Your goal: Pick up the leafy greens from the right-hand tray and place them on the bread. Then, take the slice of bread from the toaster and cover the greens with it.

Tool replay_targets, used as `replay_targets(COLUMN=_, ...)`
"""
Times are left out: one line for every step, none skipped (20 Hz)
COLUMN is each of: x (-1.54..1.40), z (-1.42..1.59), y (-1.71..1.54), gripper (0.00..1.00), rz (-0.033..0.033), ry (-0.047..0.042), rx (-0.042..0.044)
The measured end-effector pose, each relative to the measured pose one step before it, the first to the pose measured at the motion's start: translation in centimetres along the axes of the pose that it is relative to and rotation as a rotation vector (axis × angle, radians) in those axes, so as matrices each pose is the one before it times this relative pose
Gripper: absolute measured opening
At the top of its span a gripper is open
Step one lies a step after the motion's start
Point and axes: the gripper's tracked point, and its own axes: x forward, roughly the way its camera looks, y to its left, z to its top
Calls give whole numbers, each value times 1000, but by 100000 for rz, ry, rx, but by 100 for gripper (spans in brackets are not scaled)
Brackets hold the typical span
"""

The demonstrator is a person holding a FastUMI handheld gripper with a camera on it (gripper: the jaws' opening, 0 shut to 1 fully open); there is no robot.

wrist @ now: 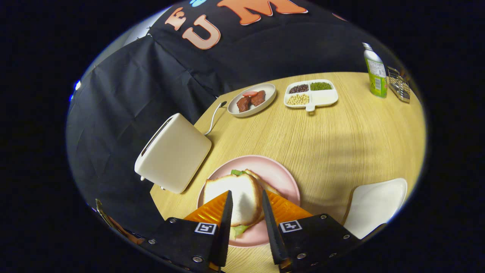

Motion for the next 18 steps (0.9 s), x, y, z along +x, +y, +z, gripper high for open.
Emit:
replay_targets(x=-328, z=838, y=-106, gripper=53, rz=-1258, ry=-3563, rx=-1438)
replay_targets(x=-385, z=756, y=-282, gripper=57, rz=-2035, ry=-3219, rx=-1796)
replay_targets(x=-405, z=681, y=-287, gripper=61, rz=-2511, ry=-2408, rx=-2244)
replay_targets(x=-358, z=746, y=-211, gripper=62, rz=-2430, ry=-3072, rx=-2870)
replay_targets(x=-441, z=994, y=-240, gripper=64, rz=-2615, ry=-3808, rx=-3362)
replay_targets(x=-490, z=1099, y=-69, gripper=66, rz=-2206, ry=-4150, rx=-3366)
replay_targets(x=-450, z=1055, y=-8, gripper=68, rz=-2074, ry=-4047, rx=-3423)
replay_targets(x=-402, z=1034, y=36, gripper=70, rz=-1872, ry=-4154, rx=-3160)
replay_targets(x=-372, z=1185, y=36, gripper=75, rz=-1932, ry=-4212, rx=-3214)
replay_targets(x=-500, z=1116, y=51, gripper=77, rz=-1717, ry=-4171, rx=-3016)
replay_targets(x=-296, z=1192, y=25, gripper=83, rz=-1495, ry=-4651, rx=-2912)
replay_targets(x=-113, z=1072, y=46, gripper=86, rz=-1511, ry=-4210, rx=-2390)
replay_targets(x=-283, z=1028, y=-59, gripper=92, rz=-1389, ry=-3419, rx=-1497)
replay_targets(x=-227, z=924, y=70, gripper=95, rz=-998, ry=-3405, rx=-348)
replay_targets(x=-139, z=912, y=103, gripper=97, rz=-428, ry=-3619, rx=398)
replay_targets(x=3, z=910, y=-48, gripper=97, rz=-327, ry=-3351, rx=652)
replay_targets(x=-146, z=843, y=-170, gripper=97, rz=-784, ry=-3280, rx=320)
replay_targets(x=-141, z=794, y=-365, gripper=97, rz=-1119, ry=-3106, rx=-248)
